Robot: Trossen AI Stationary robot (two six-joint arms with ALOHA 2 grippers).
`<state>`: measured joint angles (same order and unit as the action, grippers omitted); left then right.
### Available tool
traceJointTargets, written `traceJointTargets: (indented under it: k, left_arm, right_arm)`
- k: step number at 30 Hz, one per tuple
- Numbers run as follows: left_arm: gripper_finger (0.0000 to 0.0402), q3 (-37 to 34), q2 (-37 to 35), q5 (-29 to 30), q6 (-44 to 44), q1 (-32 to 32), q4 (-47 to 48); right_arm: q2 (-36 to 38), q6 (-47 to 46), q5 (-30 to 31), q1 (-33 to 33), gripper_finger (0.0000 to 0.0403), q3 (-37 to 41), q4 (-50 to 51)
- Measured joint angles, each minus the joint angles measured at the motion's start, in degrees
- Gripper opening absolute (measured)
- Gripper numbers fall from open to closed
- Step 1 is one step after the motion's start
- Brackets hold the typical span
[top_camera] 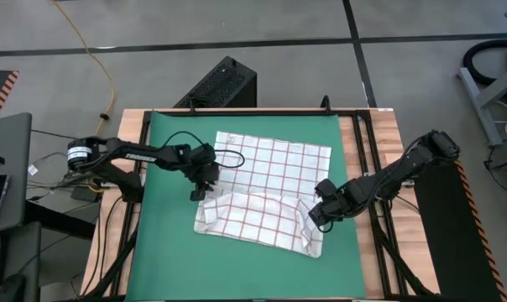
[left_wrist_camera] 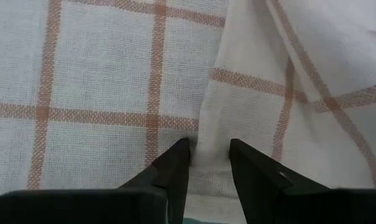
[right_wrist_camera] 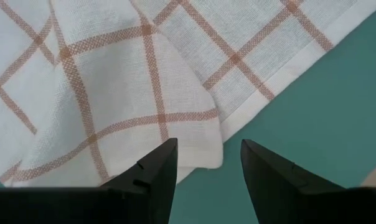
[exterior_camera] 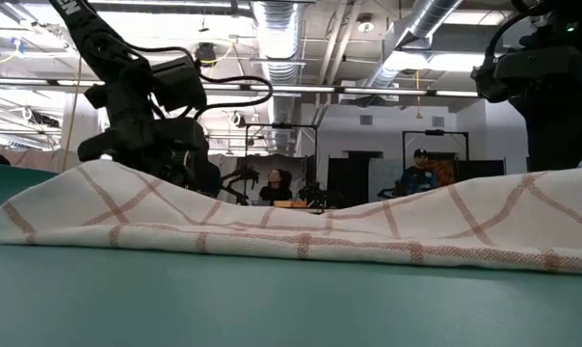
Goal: Roll towel
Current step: Roll the white towel
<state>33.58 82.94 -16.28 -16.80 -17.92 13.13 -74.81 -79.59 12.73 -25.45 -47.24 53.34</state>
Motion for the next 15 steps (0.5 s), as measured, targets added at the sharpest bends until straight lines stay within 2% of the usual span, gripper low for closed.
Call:
traceJointTargets:
  k: [10, 15]
  left_arm:
    - [0.0031, 0.9, -0.4, -0.1, 0.5, 0.0, 1.3]
    - [0.0005, 0.9, -0.4, -1.1, 2.7, 0.0, 2.2]
  right_arm:
    - [0.0, -0.1, 0.0, 0.0, 0.0198, 0.0, -0.2]
    - [0.0, -0.1, 0.0, 0.0, 0.0198, 0.0, -0.2]
